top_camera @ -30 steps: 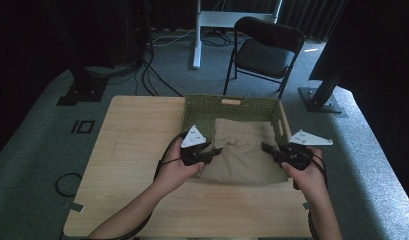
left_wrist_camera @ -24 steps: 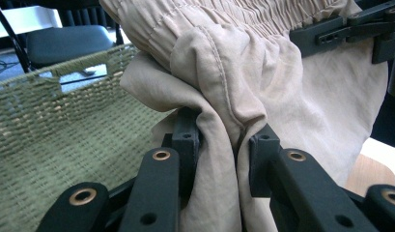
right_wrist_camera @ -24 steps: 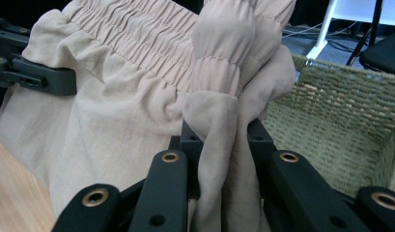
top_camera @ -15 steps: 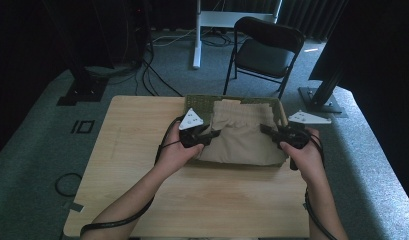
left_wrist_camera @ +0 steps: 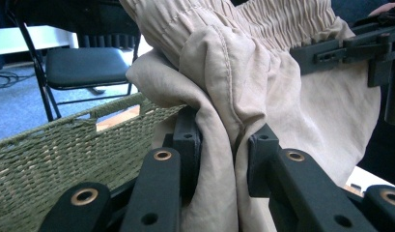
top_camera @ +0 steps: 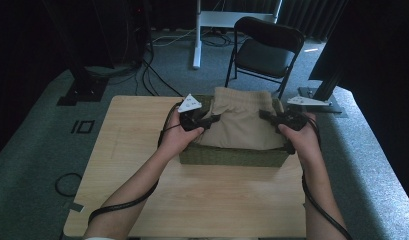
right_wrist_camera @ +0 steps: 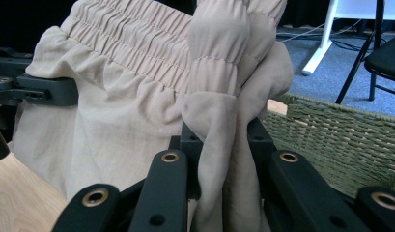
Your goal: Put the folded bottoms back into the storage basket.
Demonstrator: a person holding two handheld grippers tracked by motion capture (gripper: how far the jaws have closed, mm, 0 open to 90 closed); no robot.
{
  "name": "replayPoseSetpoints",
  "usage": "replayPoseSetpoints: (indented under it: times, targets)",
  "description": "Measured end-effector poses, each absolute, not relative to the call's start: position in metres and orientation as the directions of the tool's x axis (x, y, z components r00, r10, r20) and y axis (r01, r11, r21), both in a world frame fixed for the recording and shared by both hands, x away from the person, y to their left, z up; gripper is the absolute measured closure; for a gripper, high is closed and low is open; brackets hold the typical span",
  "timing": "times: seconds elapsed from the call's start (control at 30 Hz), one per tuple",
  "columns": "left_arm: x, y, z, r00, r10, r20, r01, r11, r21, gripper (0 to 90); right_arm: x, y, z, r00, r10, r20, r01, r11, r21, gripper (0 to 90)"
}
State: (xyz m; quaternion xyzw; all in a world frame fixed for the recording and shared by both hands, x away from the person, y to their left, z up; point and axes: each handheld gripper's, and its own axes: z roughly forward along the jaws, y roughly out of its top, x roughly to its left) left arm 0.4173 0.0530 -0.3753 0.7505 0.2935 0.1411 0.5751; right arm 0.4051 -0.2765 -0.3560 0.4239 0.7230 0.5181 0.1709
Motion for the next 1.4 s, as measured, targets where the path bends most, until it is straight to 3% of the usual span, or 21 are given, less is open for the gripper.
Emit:
replayPoseSetpoints:
  times: [0.4, 0.83, 1.4]
  targets:
    - [0.45, 0.051, -0.388, 0.75, 0.643, -0.157, 0.317, -0.14, 0.938, 74.4, 0.441, -0.275, -0.362, -0.569, 0.796, 0.207, 0.463, 0.101, 0.881, 76.1]
    - [0.477, 0.041, -0.426, 0.721, 0.68, -0.135, 0.348, -0.186, 0.919, 74.9, 0.477, -0.272, -0.409, -0.521, 0.819, 0.241, 0.528, 0.088, 0.845, 76.2]
    - [0.498, 0.03, -0.475, 0.653, 0.724, -0.221, 0.524, -0.223, 0.822, 75.0, 0.504, -0.269, -0.466, -0.46, 0.848, 0.265, 0.647, 0.115, 0.754, 76.1]
